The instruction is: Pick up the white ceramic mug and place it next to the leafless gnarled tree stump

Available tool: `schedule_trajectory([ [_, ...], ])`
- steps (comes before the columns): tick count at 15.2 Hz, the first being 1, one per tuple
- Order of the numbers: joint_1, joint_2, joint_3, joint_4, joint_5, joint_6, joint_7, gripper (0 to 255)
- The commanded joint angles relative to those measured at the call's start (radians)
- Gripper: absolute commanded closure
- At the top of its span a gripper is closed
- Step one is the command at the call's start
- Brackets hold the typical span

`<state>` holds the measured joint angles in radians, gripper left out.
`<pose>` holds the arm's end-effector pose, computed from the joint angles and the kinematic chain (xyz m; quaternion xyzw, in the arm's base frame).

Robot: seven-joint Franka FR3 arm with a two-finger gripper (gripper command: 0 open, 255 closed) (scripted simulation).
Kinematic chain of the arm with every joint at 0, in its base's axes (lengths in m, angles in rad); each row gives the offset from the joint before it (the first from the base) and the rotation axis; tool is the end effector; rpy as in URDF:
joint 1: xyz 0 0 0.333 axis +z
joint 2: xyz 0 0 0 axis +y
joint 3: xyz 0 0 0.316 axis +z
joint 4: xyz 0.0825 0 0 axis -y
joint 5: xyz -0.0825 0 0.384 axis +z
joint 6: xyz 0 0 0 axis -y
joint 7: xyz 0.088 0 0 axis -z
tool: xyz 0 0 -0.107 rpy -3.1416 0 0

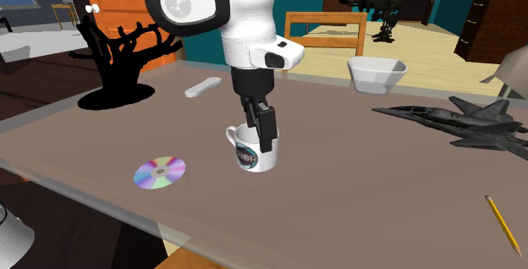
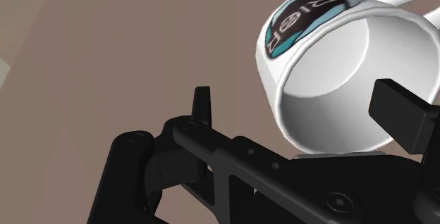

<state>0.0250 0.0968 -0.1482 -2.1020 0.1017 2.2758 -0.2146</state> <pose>0.5640 -0.0662 0.3814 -0.9986 -0.0149 -0.0441 0.0258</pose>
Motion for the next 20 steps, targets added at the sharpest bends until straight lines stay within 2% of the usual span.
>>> schedule_trajectory([
  [1,-0.002,0.039,0.001,0.018,0.013,0.023,-0.009,0],
  [8,-0.002,0.095,0.007,-0.003,0.032,0.1,-0.022,0],
  [15,-0.003,0.096,0.007,-0.003,0.032,0.099,-0.022,0],
  [16,-0.003,0.096,0.007,-0.003,0.032,0.099,-0.022,255],
  [20,-0.003,0.096,0.007,-0.003,0.032,0.099,-0.022,255],
])
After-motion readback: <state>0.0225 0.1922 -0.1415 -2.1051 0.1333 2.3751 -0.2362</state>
